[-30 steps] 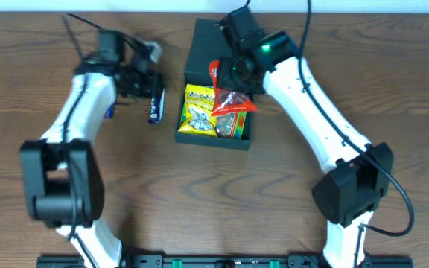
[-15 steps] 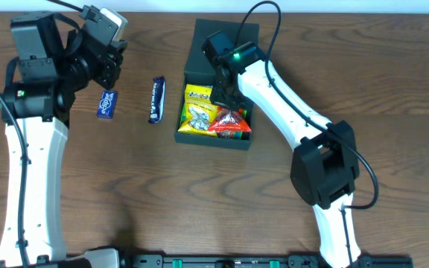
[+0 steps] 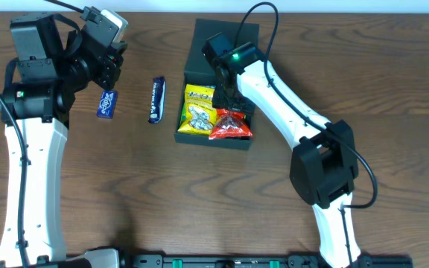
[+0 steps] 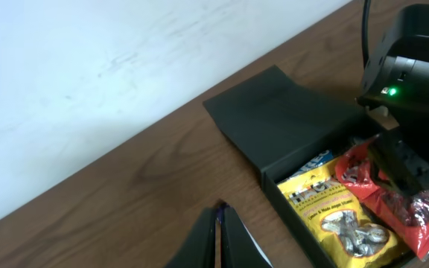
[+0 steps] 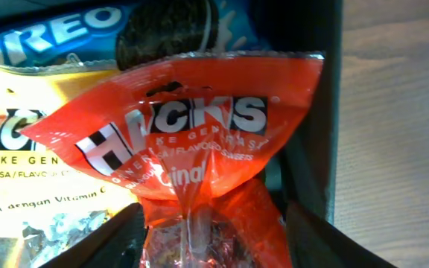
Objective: Pack container
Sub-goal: 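Carry the red Hacks bag into the box and release it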
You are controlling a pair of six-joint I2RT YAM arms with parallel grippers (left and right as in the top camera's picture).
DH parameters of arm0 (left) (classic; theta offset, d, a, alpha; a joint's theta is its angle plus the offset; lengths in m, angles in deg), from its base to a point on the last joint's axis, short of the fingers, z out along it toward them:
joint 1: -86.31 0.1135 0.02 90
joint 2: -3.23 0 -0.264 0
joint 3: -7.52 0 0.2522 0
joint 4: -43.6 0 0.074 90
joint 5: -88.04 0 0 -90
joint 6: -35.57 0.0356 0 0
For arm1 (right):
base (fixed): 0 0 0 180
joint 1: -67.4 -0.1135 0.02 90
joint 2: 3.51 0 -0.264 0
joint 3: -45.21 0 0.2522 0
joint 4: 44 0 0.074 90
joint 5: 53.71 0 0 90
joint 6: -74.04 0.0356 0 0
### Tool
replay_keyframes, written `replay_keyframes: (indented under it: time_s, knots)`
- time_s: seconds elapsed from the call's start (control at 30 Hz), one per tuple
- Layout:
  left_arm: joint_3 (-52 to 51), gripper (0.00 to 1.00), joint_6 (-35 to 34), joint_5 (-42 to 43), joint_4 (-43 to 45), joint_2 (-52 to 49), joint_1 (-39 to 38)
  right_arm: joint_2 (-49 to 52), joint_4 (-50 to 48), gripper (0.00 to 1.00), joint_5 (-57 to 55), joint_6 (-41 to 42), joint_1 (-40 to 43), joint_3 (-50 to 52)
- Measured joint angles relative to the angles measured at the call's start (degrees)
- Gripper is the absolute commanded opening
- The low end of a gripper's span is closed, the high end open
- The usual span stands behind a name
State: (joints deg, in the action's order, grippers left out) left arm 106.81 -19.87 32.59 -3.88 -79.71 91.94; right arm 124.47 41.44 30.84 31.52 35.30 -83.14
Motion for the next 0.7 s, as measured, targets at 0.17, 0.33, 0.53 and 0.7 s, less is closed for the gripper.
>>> replay_keyframes:
  time_s: [0.17,0.33,0.53,0.7]
  knots:
    - [0.0,0.06,0.0,0.0,-0.5,0.0,0.0,-1.4,0.2,0.48,-0.1,-1.1,0.5,0.0]
    - [0.0,0.06,0.0,0.0,-0.6,0.0,0.0,-7.4,-0.9,0.01,-0.1,-4.8,0.7,-0.1]
    - [0.0,0.06,0.0,0.0,-0.7,0.0,0.0,-10.4,-0.6,0.01,2.2,-11.1,-0.1,-0.2]
    - [0.0,0.06,0.0,0.0,-0.7,0.0,0.0,-9.8,-0.9,0.01,2.9,-13.5,-1.2,4.2]
